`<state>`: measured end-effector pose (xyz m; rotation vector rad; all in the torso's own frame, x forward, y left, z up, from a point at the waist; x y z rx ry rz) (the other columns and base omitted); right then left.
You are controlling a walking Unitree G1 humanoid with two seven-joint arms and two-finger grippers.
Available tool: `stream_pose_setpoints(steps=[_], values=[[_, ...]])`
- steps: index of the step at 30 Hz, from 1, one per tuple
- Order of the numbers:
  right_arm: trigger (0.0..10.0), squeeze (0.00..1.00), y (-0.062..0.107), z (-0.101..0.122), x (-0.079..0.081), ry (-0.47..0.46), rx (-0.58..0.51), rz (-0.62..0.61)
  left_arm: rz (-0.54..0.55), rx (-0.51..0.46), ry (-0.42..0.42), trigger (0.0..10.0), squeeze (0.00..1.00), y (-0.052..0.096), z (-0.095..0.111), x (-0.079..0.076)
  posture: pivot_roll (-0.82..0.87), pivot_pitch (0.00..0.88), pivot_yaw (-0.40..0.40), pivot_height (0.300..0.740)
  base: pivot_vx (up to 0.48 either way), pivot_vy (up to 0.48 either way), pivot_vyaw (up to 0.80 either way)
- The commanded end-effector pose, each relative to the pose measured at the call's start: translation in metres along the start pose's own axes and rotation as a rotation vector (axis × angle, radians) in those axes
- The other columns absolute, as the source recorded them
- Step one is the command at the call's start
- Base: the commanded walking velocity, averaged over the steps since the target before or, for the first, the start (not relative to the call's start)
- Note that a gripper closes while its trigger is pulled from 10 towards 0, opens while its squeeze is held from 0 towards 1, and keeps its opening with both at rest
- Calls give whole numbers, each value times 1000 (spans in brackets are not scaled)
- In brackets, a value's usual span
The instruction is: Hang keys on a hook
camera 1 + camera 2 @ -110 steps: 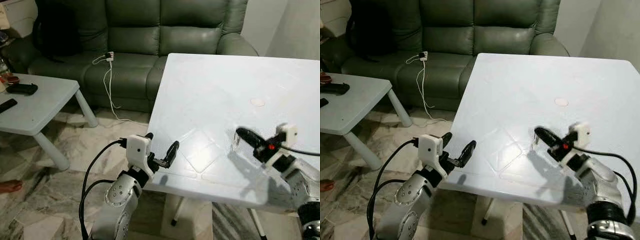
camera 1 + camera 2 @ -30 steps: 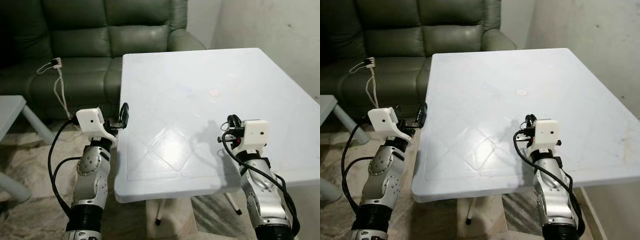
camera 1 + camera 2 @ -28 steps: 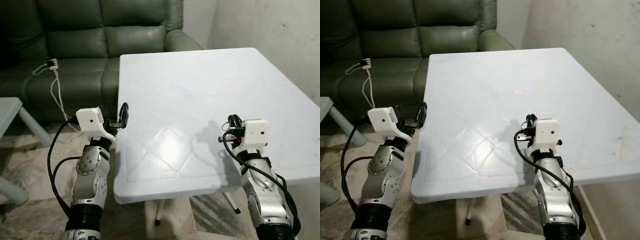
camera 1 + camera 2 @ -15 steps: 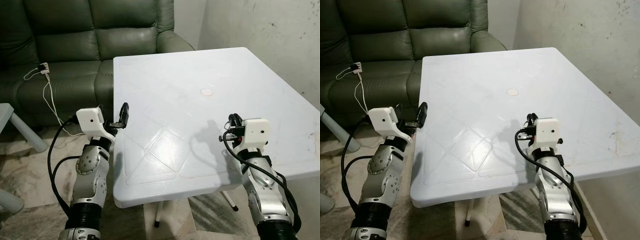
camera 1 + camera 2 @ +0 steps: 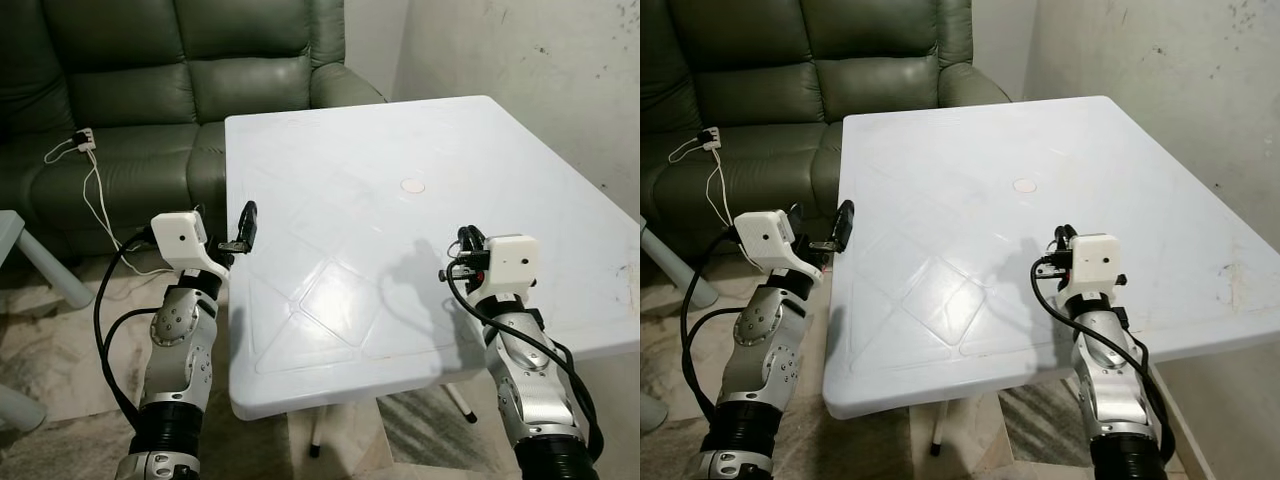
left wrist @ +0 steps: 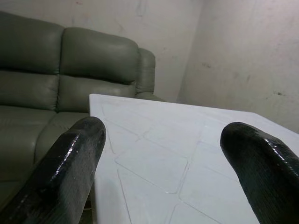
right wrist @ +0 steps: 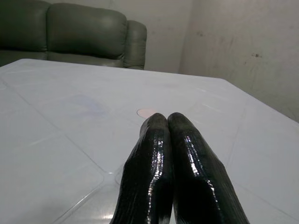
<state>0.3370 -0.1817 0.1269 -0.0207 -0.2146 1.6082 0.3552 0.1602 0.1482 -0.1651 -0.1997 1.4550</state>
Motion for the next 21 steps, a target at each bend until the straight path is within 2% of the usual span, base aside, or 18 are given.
stream_pose_setpoints(steps=[1,6,11,12,13,21], values=[[10000,0,-2,3,0,-3,-12,9,4,-4,0,10000,0,-3,2,1,-27,0,-11,740,0,0,-781],[10000,0,-1,2,1,0,-11,13,18,4,-4,10000,0,-2,0,2,-28,0,-12,740,0,0,-781],[10000,0,0,2,0,0,-10,14,28,11,1,10000,0,-2,-1,4,-28,0,-13,740,0,-388,-781],[10000,0,0,2,0,0,-9,14,36,7,43,10000,0,-3,-1,3,-29,0,-14,740,0,0,-781],[10000,0,0,2,0,0,-9,15,39,8,49,10000,0,-3,0,3,-29,0,-14,740,0,0,-781],[10000,0,1,2,-1,4,-7,14,45,19,37,10000,0,-3,-1,2,-31,0,-14,740,0,0,-781]])
Point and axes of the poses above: a point about 5 cm out from each wrist's last joint towards the gripper, its own y axis pointing back from the gripper into the wrist, its own z axis along the axis of the wrist's last joint, x = y × z, the point moved 3 cm from there along -y, pointing out of the wrist towards the gripper, and after that the axes turned 12 degrees about -y, right-handed, at the moved point
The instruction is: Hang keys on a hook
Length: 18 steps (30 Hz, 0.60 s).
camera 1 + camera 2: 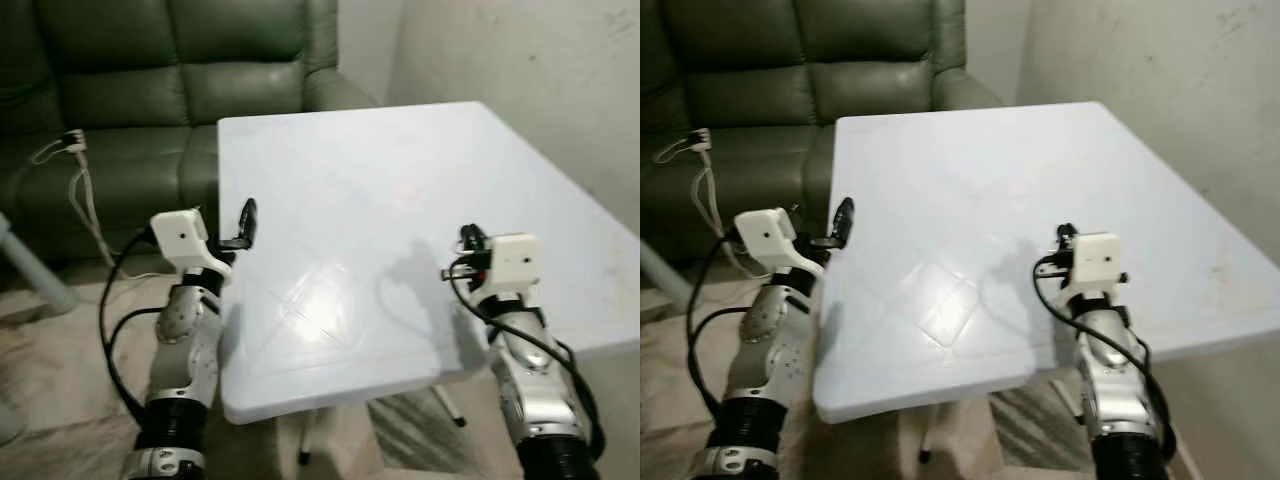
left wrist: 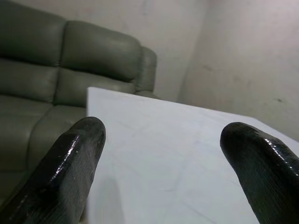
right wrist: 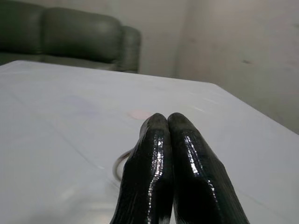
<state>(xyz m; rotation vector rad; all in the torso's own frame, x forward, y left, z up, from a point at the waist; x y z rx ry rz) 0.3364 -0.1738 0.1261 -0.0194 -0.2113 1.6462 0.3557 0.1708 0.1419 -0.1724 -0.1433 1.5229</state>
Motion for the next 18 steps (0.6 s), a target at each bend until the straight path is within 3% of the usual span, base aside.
stream_pose_setpoints(steps=[1,18], values=[[10000,0,1,4,-9,5,-12,-23,-24,-12,5,10000,0,-5,5,-9,-31,0,-14,740,0,0,-781],[10000,0,1,7,-8,3,-17,-22,10,17,16,10000,0,-4,3,-6,-25,0,-24,740,0,0,-781]])
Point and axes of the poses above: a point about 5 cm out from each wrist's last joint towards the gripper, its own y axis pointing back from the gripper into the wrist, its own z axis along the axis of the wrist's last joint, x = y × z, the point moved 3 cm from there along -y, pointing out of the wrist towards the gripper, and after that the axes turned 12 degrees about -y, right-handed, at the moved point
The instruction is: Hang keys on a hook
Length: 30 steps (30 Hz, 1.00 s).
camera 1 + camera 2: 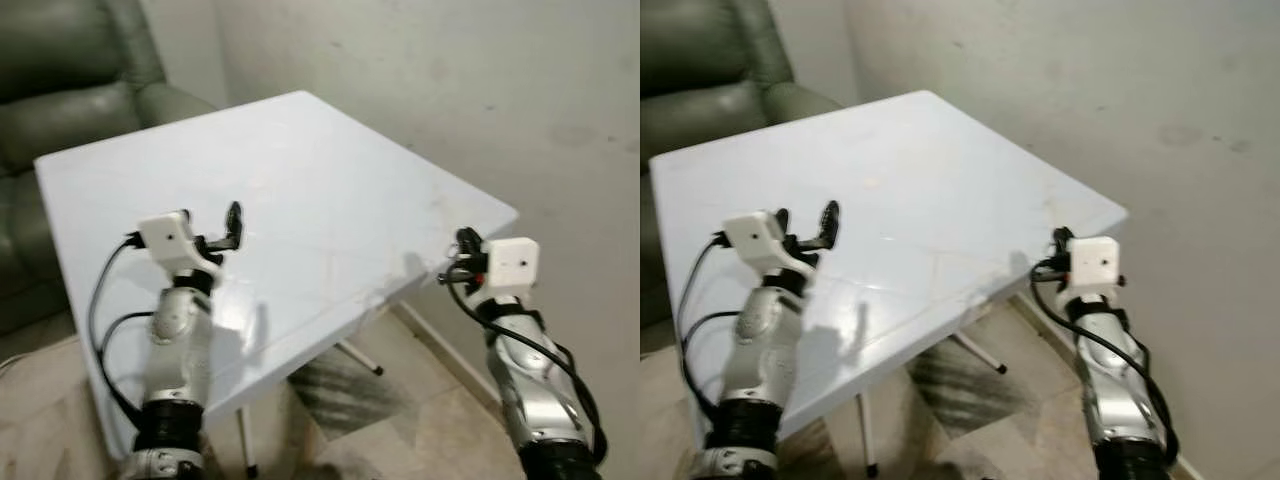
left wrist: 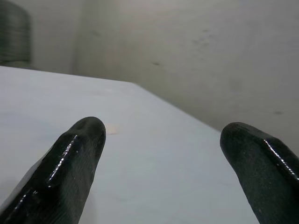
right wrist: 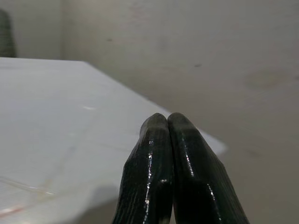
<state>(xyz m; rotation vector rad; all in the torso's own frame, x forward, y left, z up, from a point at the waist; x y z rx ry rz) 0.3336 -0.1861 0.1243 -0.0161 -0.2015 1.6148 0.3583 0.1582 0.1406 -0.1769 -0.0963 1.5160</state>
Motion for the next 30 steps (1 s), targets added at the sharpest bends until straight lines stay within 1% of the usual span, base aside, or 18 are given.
stream_pose_setpoints(steps=[1,17,22,30], values=[[10000,0,-3,7,4,-4,-23,8,15,-9,-22,10000,0,-2,6,6,-25,0,-22,740,0,0,-781],[10000,0,-4,9,3,-7,-30,-2,15,17,-27,10000,0,-2,5,5,-25,0,-22,740,0,0,-781],[10000,0,-4,10,3,-6,-30,-4,25,48,6,10000,0,-3,2,6,-25,0,-24,740,0,0,-781],[10000,0,-4,11,3,-5,-32,-4,18,65,8,10000,0,-4,1,5,-27,0,-23,740,0,0,-781]])
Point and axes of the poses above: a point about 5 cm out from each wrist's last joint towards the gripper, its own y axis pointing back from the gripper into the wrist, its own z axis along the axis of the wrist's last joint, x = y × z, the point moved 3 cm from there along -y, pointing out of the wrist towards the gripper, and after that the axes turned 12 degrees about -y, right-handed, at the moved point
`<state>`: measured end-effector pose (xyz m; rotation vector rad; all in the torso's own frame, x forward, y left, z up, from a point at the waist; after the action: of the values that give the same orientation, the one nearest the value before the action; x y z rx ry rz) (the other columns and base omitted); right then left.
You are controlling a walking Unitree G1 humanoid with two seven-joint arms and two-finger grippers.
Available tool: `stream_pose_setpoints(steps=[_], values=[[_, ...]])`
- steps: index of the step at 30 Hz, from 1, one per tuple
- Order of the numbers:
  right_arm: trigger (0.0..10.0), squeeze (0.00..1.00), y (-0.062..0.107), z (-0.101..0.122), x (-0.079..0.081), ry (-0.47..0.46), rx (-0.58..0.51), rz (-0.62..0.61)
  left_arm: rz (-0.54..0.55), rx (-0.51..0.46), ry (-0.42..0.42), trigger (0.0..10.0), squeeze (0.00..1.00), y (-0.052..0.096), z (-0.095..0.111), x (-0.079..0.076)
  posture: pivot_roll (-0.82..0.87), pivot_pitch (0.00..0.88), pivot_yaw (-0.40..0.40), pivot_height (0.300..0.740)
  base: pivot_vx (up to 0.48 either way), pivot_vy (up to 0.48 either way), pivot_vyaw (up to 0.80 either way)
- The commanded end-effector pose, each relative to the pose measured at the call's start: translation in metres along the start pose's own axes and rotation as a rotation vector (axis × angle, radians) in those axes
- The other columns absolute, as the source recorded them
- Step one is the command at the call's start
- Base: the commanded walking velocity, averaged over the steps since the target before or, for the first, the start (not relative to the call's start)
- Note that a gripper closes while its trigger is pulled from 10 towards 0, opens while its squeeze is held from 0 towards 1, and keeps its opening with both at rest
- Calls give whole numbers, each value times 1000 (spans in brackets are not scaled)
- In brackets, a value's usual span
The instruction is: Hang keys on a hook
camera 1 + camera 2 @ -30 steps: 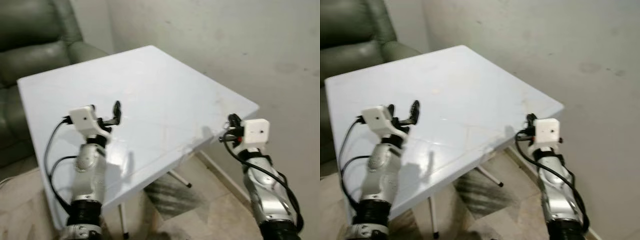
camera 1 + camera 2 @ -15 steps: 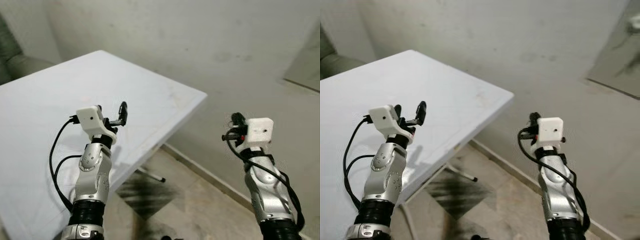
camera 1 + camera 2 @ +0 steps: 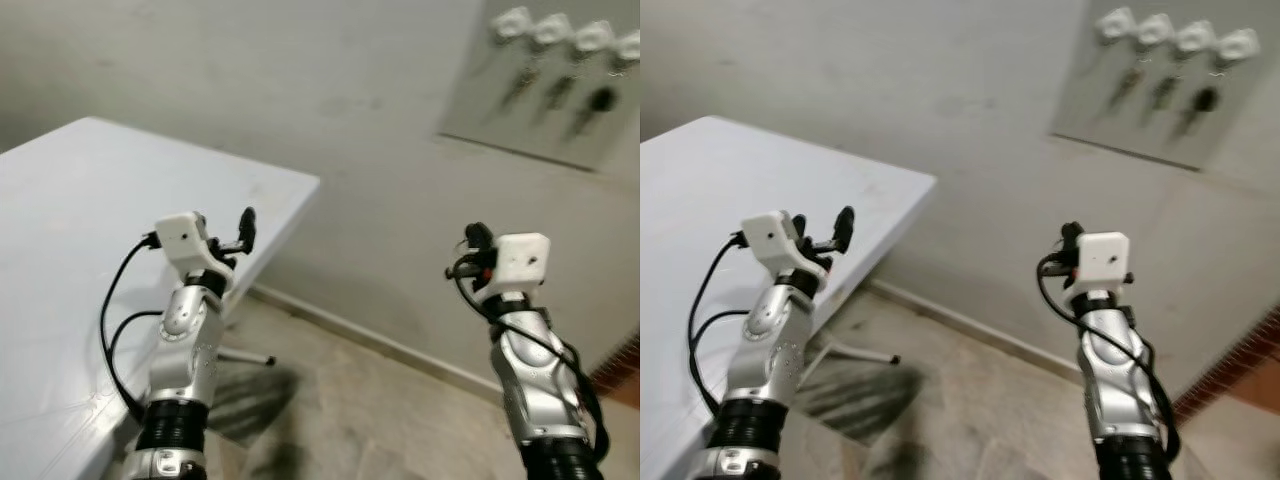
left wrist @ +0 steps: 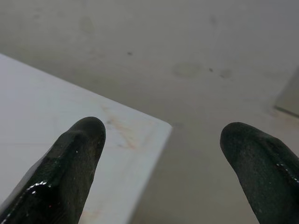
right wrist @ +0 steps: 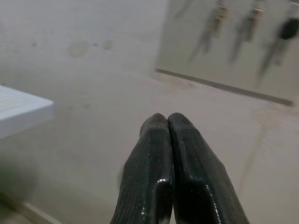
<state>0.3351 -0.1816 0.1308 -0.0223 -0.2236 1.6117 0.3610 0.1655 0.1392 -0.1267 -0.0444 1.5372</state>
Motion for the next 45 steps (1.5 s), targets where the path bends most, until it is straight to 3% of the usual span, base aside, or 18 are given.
stream_pose_setpoints(steps=[1,11,22,27,31,45], values=[[10000,0,-2,5,-2,4,-14,-2,-5,2,7,10000,0,-1,2,-3,-27,0,-23,740,0,0,-781],[10000,0,-1,6,0,8,-19,1,-18,12,5,10000,0,-2,3,-6,-27,0,-19,740,0,0,-781],[10000,0,2,13,3,-1,-64,24,-24,20,-13,10000,0,1,4,-8,-26,0,-17,740,0,0,0],[10000,0,8,16,3,-83,-83,7,-24,15,-19,10000,0,7,3,-8,-24,0,-15,740,0,0,0],[10000,0,14,14,6,-98,-81,9,-29,6,-11,10000,0,11,4,-8,-24,0,-14,740,0,0,0],[10000,0,27,13,8,-117,-59,19,-16,18,2,10000,0,17,3,-11,-26,0,-13,740,265,0,0]])
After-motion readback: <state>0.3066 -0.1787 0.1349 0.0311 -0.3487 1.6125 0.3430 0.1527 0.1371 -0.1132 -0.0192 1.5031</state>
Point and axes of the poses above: a point about 5 cm out from each wrist's last joint towards the gripper, its own y axis pointing back from the gripper into the wrist, its own z axis along the axis of the wrist's last joint, x = y × z, the point moved 3 cm from there along -y, pointing out of the wrist towards the gripper, and after that the axes turned 12 degrees about -y, right-handed, at the moved point
